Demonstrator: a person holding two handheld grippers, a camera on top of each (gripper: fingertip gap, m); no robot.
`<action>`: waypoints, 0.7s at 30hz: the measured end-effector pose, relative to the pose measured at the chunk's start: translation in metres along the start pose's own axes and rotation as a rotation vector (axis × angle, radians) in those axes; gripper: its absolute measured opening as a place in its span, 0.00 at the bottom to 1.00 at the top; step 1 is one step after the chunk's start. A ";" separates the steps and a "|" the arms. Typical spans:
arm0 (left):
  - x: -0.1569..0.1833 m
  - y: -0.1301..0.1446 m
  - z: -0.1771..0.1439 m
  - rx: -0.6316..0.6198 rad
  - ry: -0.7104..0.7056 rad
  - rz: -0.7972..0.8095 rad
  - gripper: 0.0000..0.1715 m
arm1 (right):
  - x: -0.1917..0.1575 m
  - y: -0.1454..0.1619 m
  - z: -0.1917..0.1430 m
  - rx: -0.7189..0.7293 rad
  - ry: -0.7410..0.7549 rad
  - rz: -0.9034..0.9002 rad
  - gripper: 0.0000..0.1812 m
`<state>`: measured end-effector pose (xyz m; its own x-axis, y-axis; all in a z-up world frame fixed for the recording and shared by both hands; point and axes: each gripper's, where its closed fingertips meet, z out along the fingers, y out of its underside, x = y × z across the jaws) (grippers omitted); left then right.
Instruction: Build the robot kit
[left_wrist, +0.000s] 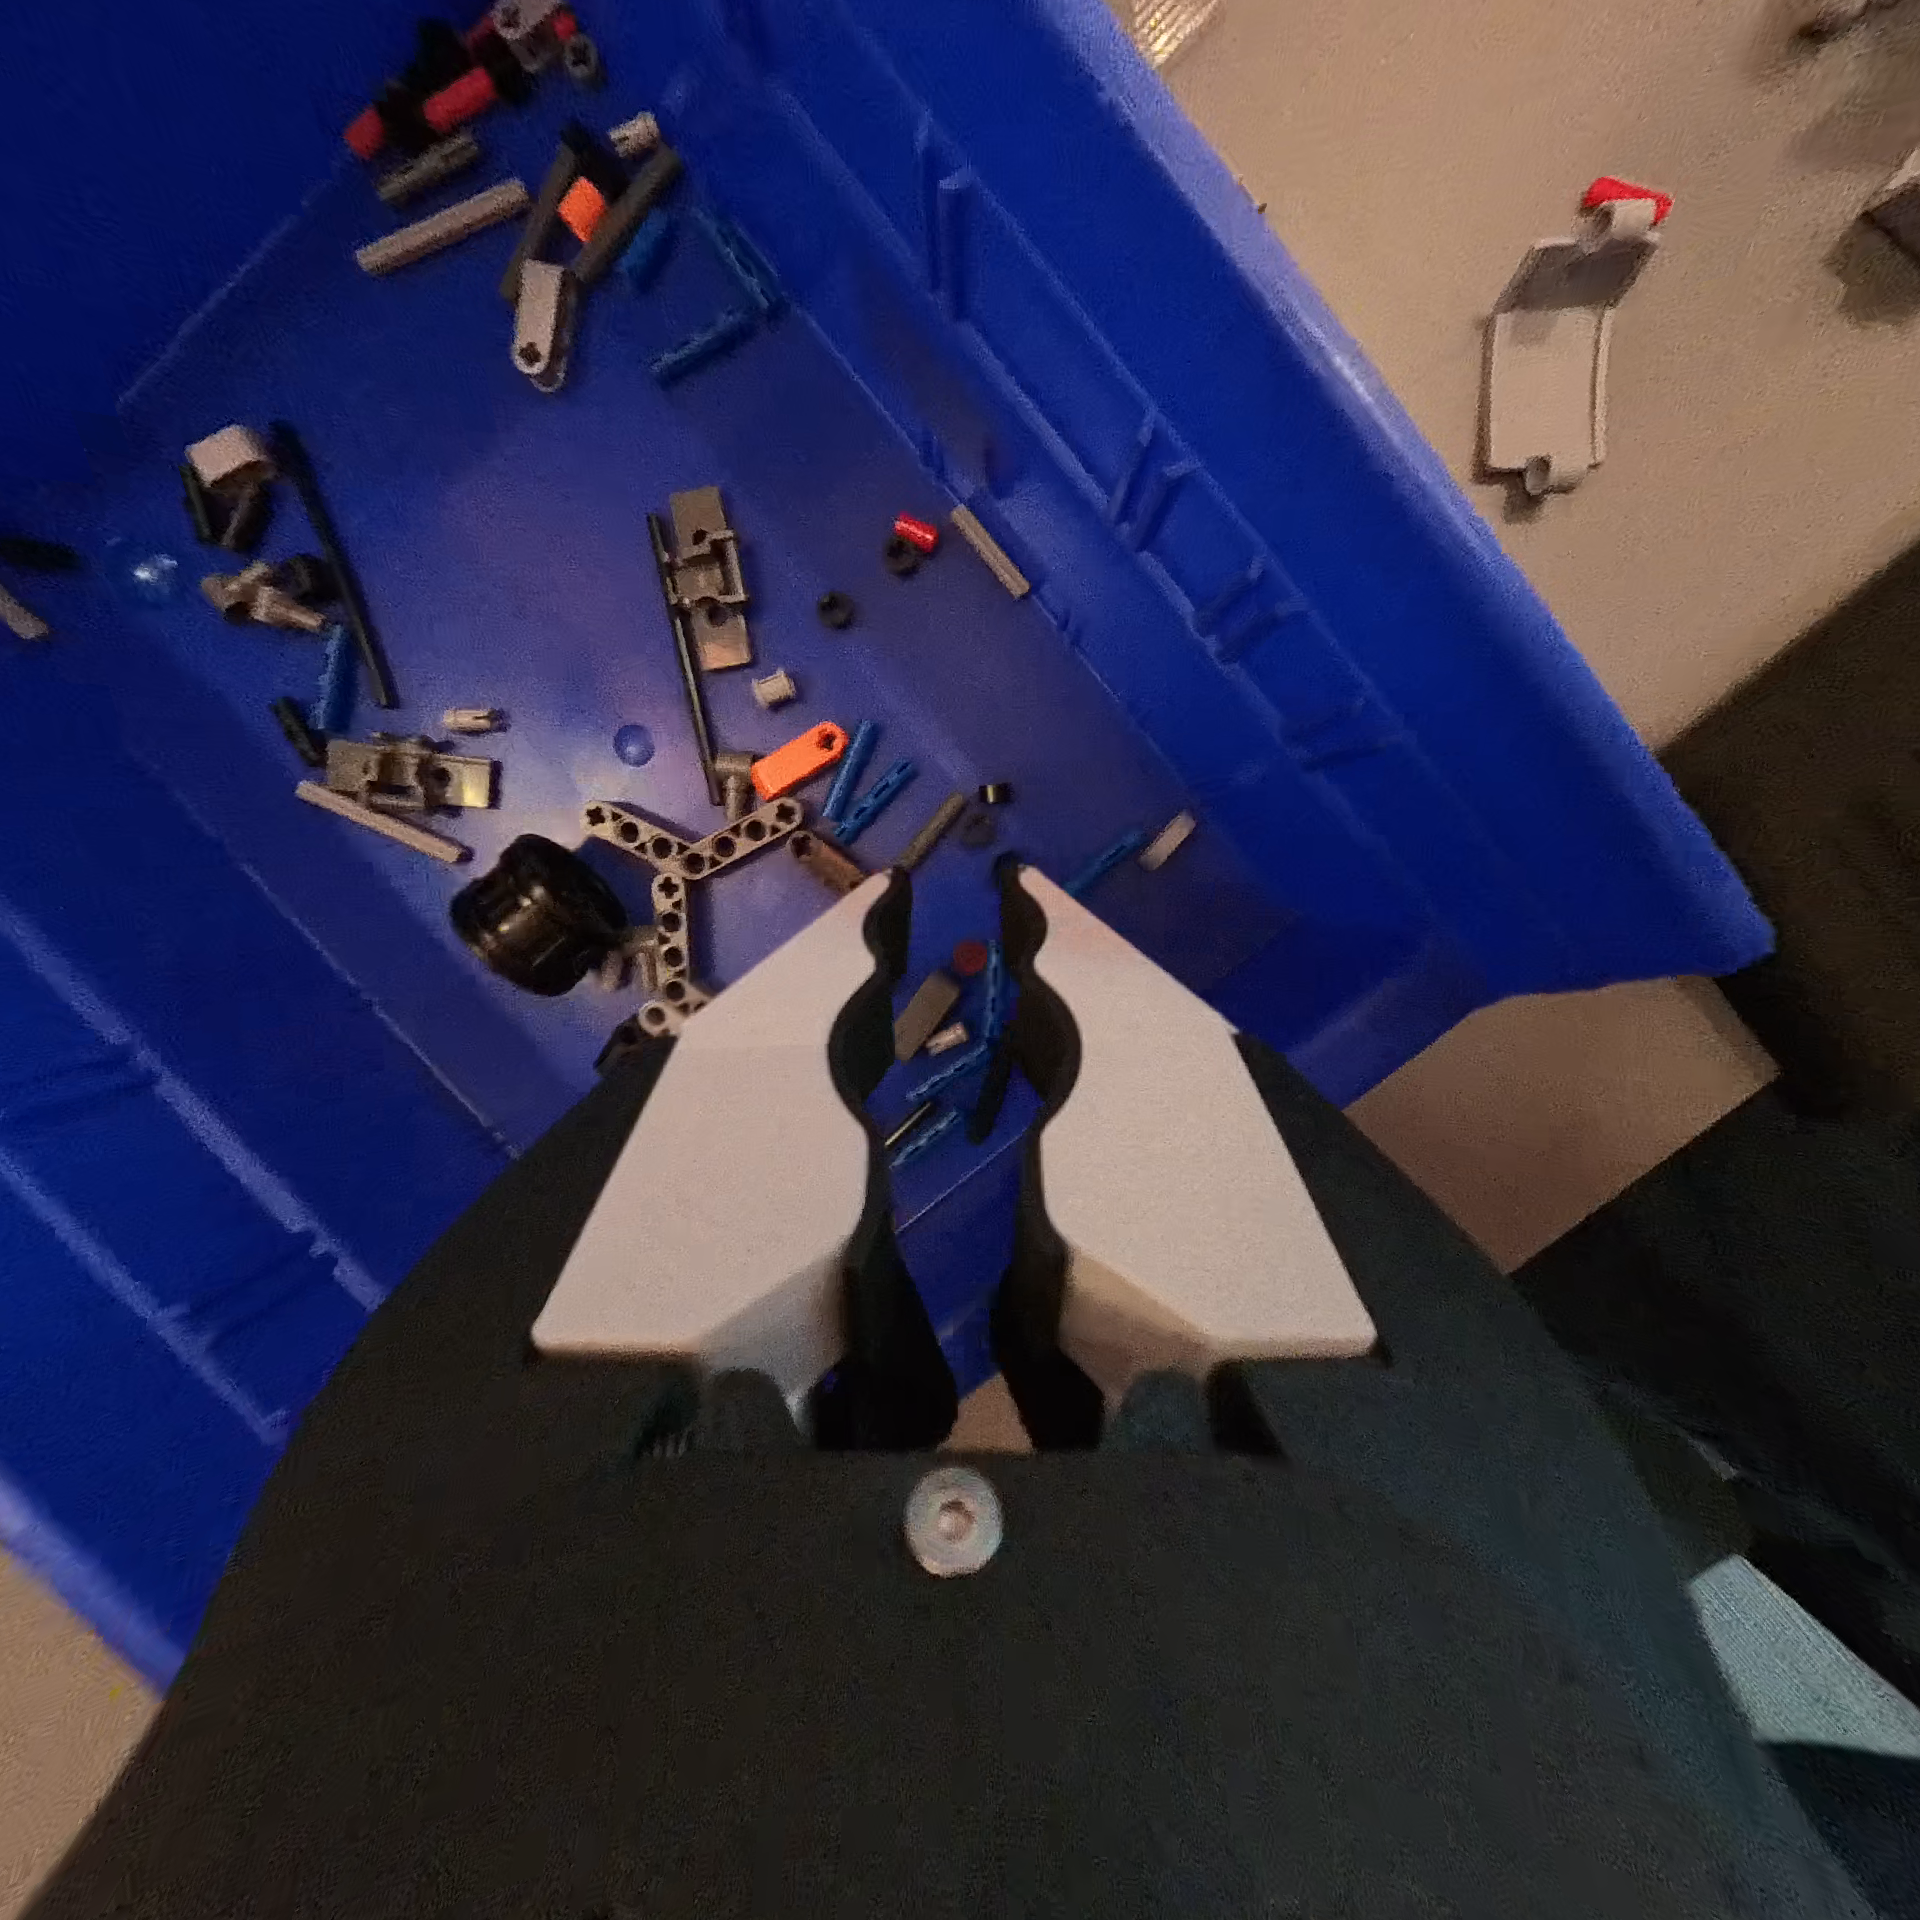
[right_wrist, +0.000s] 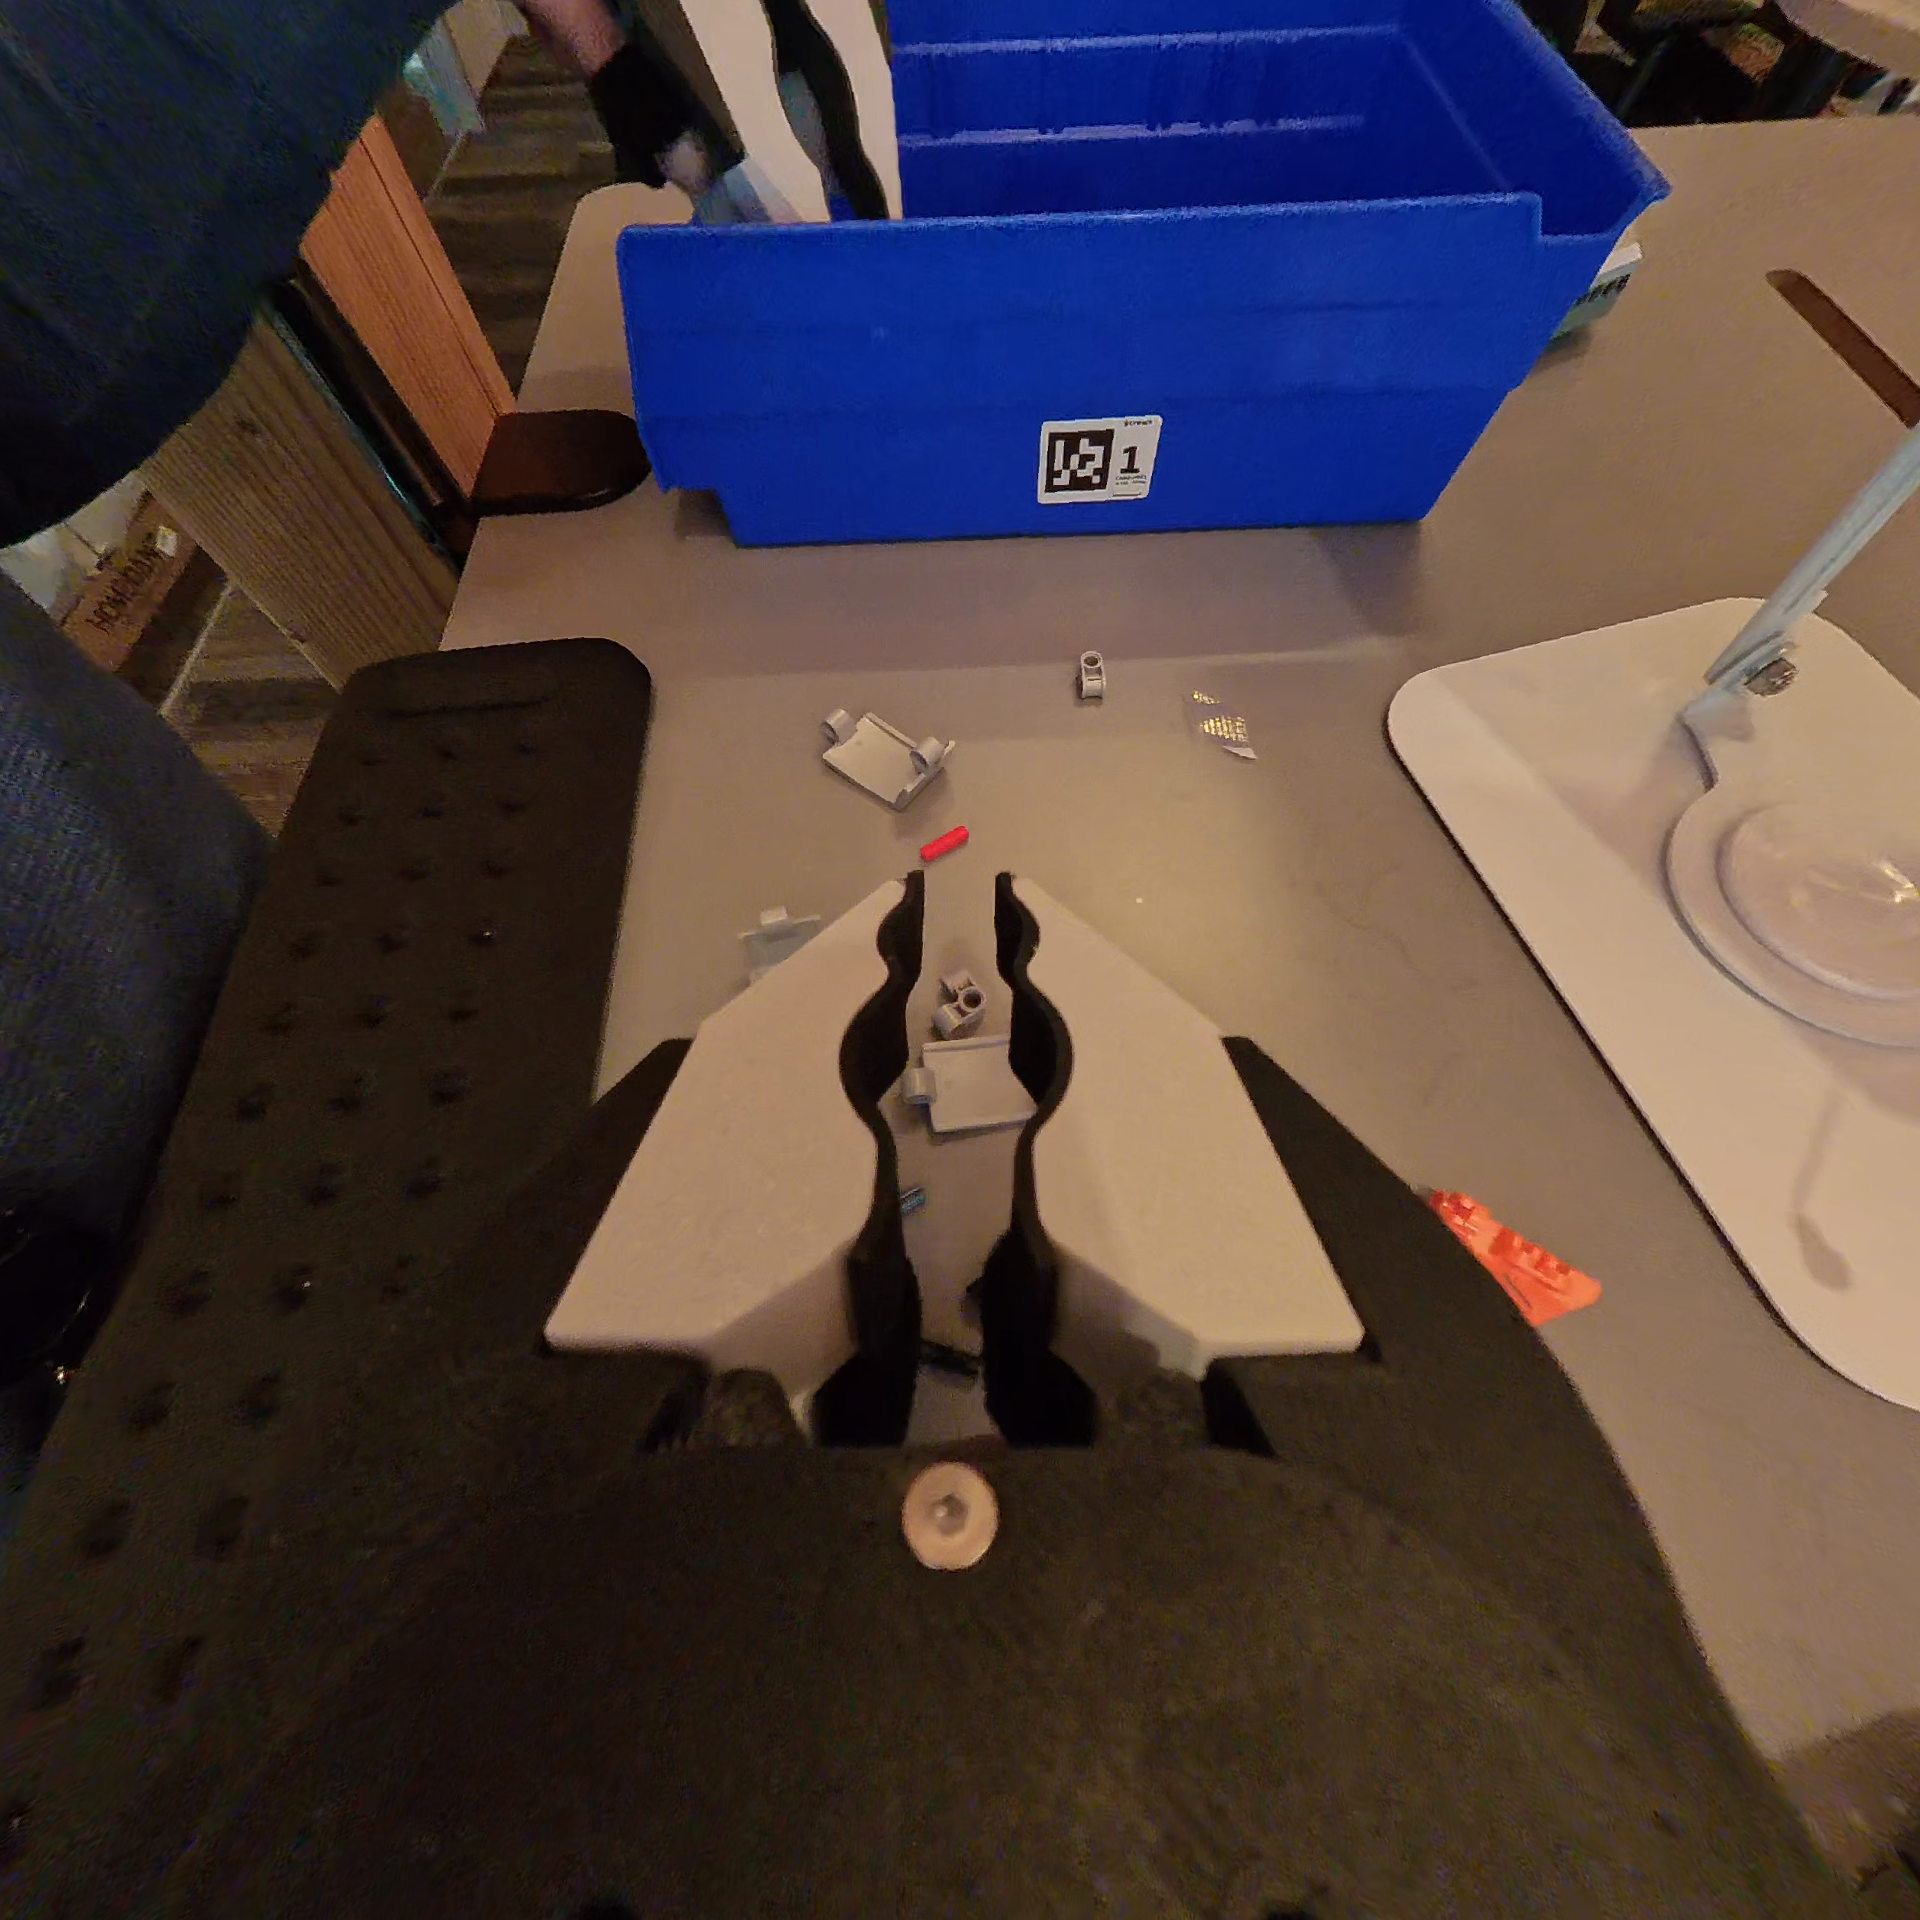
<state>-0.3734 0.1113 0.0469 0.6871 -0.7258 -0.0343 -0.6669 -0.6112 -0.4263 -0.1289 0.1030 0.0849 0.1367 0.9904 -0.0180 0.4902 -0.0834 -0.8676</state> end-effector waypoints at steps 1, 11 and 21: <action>0.006 0.001 0.006 -0.013 0.034 0.003 0.09 | 0.001 0.000 0.001 0.003 0.002 0.003 0.06; -0.038 -0.029 -0.003 0.143 -0.120 -0.087 0.10 | 0.010 -0.001 0.007 0.015 0.000 0.010 0.06; -0.078 -0.075 0.009 0.174 -0.165 -0.073 0.12 | 0.021 -0.010 0.012 0.039 0.027 0.004 0.06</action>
<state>-0.3743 0.2168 0.0736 0.7787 -0.6118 -0.1387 -0.5639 -0.5859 -0.5820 -0.1408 0.1261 0.0870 0.1627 0.9866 -0.0088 0.4561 -0.0831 -0.8861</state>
